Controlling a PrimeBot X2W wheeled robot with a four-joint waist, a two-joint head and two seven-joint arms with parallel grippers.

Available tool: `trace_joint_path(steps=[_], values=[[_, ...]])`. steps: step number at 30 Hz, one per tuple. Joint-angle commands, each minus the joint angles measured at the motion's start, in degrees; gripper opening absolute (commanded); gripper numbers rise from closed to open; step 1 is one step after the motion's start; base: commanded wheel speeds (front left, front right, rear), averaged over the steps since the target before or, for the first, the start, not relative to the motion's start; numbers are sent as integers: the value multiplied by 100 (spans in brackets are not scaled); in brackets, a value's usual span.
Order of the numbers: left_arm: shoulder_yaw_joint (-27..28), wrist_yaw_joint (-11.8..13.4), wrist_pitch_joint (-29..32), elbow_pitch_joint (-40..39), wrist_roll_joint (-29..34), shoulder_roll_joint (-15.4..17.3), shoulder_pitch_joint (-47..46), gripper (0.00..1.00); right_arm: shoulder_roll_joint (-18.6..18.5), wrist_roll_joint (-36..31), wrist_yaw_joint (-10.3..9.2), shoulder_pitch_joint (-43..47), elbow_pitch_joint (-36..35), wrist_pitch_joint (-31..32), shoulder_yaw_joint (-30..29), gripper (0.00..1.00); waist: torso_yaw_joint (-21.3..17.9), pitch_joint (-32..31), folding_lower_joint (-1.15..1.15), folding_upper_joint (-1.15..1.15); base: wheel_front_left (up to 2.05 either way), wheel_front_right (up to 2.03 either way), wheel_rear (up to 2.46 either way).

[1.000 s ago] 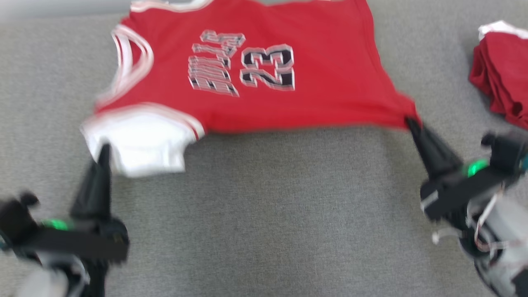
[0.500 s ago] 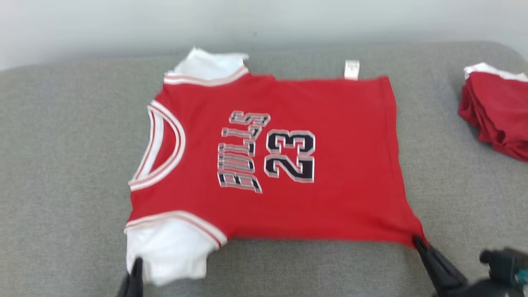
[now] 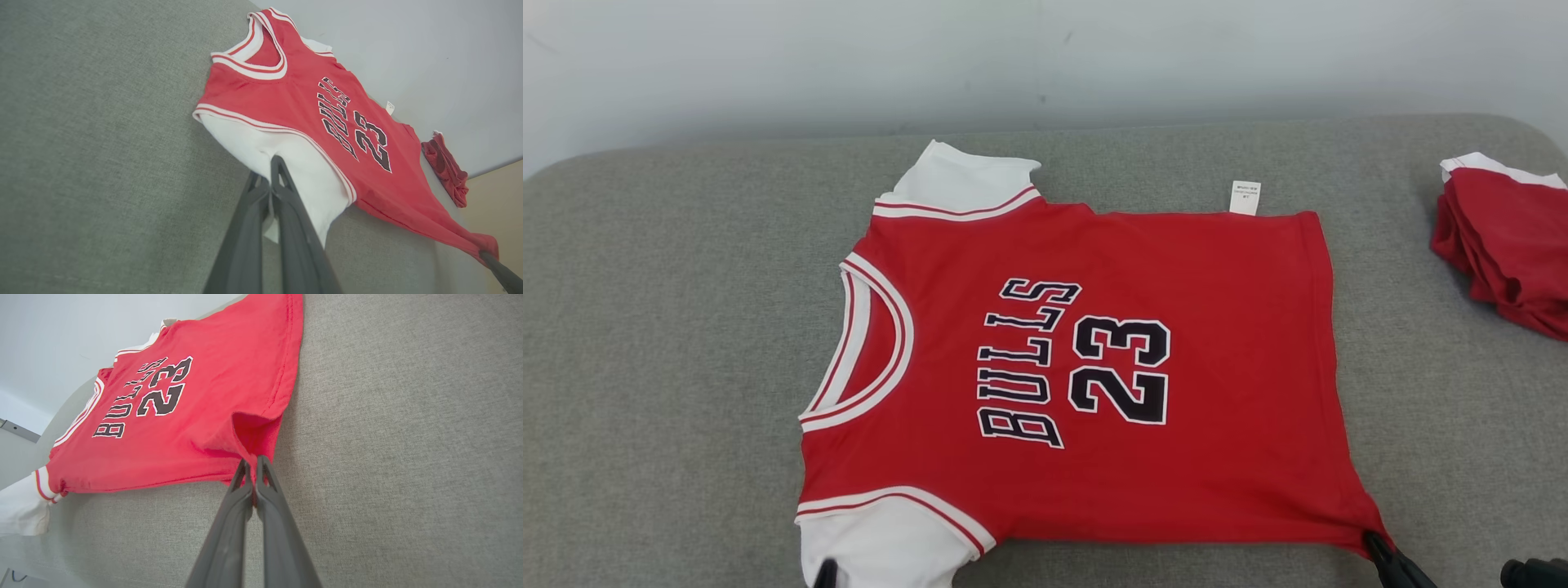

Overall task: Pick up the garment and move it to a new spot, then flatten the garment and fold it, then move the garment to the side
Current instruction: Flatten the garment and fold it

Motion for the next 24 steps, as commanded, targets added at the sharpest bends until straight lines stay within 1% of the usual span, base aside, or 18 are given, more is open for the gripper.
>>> trace_joint_path(steps=[1,8,13,14,16,24], values=[[37,-8,-17,-23,57,11,-119,0,51,-13,-16,20,-26,26,-55,0,-15,6,0,0,0,0,0],[91,-67,54,-56,198,133,-815,0,338,-23,-16,-300,-173,285,-227,0,-112,129,0,0,0,0,0],[106,-103,238,167,234,180,-1524,0,543,46,-16,-804,-29,483,-178,0,-303,327,0,0,0,0,0],[105,-146,321,345,232,197,-1830,0,588,54,-16,-1062,103,543,-143,0,-369,415,0,0,0,0,0],[111,-189,378,574,245,212,-2139,0,609,3,-16,-1306,254,539,-93,0,-417,488,0,0,0,0,0],[14,-419,499,1721,295,149,-3151,0,705,-31,-16,-1990,912,350,16,0,-501,621,0,0,0,0,0]])
